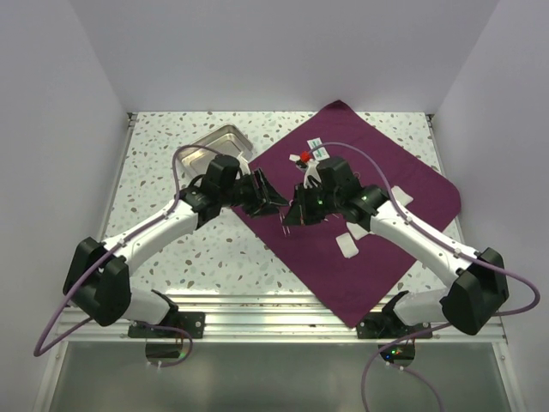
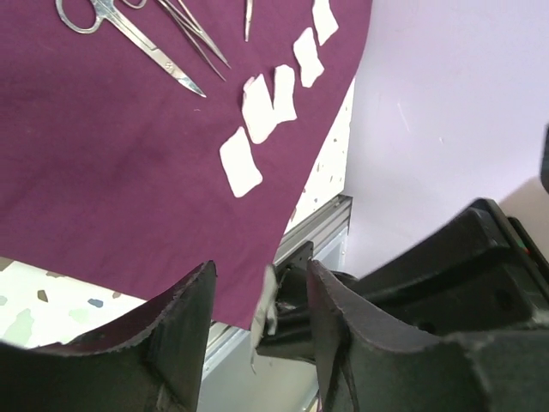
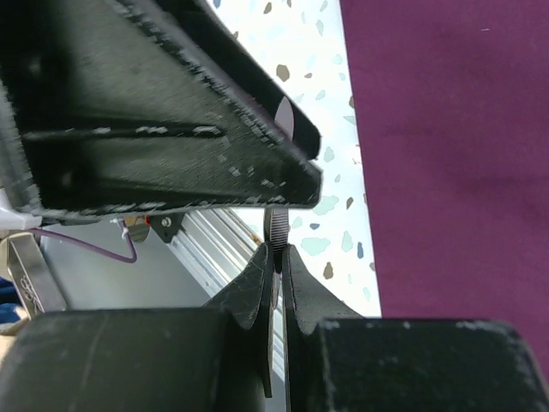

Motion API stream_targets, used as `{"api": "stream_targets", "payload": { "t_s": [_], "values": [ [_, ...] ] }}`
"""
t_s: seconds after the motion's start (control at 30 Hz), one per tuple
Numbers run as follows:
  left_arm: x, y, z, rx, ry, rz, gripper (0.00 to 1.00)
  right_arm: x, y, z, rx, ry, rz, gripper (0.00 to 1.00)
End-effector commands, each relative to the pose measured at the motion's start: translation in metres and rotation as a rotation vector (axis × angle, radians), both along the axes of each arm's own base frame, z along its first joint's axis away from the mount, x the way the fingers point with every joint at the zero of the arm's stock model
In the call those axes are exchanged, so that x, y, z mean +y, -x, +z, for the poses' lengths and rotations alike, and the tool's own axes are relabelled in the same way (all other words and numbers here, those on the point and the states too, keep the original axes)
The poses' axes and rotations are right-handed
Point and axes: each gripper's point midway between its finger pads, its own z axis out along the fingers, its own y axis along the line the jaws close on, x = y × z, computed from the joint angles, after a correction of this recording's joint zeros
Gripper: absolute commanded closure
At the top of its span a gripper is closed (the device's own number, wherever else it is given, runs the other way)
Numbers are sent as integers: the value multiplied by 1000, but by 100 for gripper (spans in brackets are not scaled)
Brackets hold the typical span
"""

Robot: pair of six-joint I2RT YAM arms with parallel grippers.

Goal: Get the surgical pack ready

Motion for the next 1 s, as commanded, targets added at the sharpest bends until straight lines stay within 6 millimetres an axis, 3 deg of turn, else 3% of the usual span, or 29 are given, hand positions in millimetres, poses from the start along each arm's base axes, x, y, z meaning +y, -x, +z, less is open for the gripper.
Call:
{"api": "stream_targets", "payload": {
  "t_s": [0.0,0.17,0.3,0.47,0.6,0.63,0.67,0.77,0.8,0.87,0.9,0.93,0.97],
  "values": [
    [-4,-8,6,-17,2,25,50,4,1,15,-38,-46,-7,100],
    [-6,-8,6,-15,-5,19,69,5,0,13,-47,-35,-4,100],
    [-6,-7,5,-10,-9,14,71,5,-2,11,-46,-19,0,100],
    [-8,-6,5,-11,-9,-5,81,6,-2,7,-42,-10,7,100],
    [-9,-6,2,-9,-18,-27,100,7,-4,8,-44,-4,10,99],
    [-11,-6,6,-17,-18,-37,100,7,-4,8,-39,-2,8,93],
    [-10,-7,6,-36,-35,-54,100,6,-6,4,-33,17,-3,72],
    [0,-18,3,-93,-174,-75,100,-3,-3,1,7,76,-18,40],
    [8,-28,-10,-86,-253,-60,100,-11,-2,-2,18,122,-35,37],
    [21,-37,-7,-133,-374,-109,100,-19,-1,-3,21,162,-47,33],
    [37,-43,-23,-108,-480,-95,100,-27,1,-4,24,204,-51,33],
    [42,-57,-11,-156,-515,-87,100,-31,1,-4,23,220,-52,32],
    [51,-65,-13,-203,-581,-120,100,-35,2,-5,24,240,-55,33]
  ]
}}
